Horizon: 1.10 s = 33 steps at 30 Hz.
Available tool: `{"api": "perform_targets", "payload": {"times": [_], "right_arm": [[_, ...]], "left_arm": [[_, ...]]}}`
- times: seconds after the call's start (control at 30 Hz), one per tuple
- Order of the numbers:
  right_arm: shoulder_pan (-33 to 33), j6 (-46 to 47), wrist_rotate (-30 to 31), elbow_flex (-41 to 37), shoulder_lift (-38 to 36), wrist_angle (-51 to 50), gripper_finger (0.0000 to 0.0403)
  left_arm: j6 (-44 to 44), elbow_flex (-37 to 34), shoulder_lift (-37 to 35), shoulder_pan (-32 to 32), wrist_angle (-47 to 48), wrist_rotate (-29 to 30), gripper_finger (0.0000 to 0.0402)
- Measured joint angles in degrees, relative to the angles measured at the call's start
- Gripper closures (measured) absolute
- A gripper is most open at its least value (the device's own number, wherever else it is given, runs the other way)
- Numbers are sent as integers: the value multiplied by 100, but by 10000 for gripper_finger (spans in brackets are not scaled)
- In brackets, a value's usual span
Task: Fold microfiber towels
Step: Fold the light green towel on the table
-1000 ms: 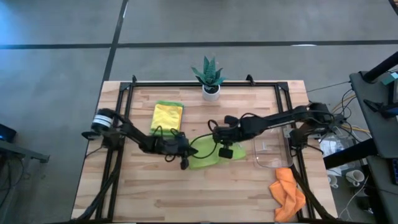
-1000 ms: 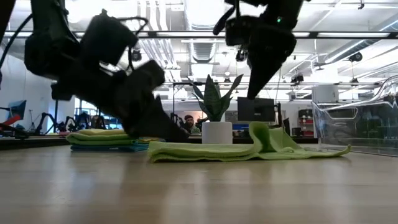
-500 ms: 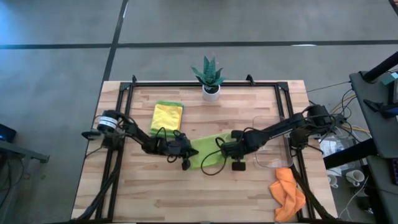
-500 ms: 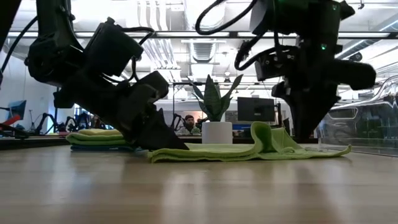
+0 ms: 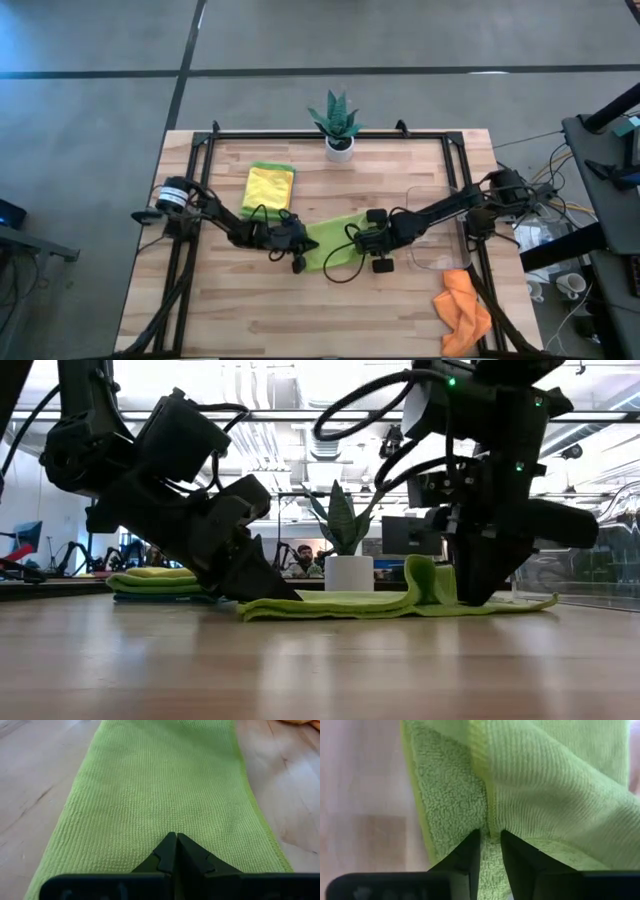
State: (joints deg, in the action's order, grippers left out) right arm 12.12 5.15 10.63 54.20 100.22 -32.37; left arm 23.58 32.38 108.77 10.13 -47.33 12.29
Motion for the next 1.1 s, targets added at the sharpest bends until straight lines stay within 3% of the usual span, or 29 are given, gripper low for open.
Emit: {"api": "perform_targets", "payload": {"times": [0.37,0.6,0.8,0.97,1.1], "right_arm": [[-18,83,8,339,-9,-366,377],[-18,197,-72,353,-9,-494,384],[-16,323,-500,353,-11,-747,361],[-38,412,-340,353,-1,-600,329],[-57,386,-307,353,4,-579,326]], "left_arm": [[1,-7,0,0,26,-2,402],[1,-17,0,4,42,-2,402],[10,-42,-7,4,142,-17,402],[12,-42,-7,4,146,-27,402],[14,-42,-4,4,146,-28,402]]}}
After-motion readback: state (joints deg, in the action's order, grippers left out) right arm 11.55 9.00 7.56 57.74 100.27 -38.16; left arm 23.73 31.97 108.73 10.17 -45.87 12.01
